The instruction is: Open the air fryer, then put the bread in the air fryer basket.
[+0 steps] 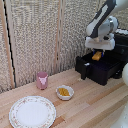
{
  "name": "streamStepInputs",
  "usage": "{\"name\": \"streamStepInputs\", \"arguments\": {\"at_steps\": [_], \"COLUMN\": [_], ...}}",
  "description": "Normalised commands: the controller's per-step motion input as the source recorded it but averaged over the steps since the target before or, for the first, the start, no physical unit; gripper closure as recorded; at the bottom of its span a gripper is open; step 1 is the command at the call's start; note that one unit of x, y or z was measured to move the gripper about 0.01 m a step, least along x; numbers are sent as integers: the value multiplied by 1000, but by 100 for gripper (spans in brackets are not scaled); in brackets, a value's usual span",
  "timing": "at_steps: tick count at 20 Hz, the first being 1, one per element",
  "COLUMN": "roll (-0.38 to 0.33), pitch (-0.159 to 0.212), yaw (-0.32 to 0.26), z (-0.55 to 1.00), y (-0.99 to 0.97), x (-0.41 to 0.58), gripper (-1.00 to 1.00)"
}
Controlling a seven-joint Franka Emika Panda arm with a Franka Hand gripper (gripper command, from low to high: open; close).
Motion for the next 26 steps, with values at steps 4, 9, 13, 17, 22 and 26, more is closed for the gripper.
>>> {"name": "streamStepInputs", "arguments": {"at_steps": [4, 9, 13, 17, 22, 26], "roll": [87, 71, 6, 0, -8, -10], "pitch": [-110, -130, -47, 0, 90, 116], "yaw": [-99, 0, 0, -1, -48, -69], "z": [-241, -209, -104, 54, 649, 929], "y": [-263, -219, -34, -16, 54, 77], "x": [81, 39, -2, 0, 9, 1], "gripper": [100, 100, -100, -100, -100, -100]}}
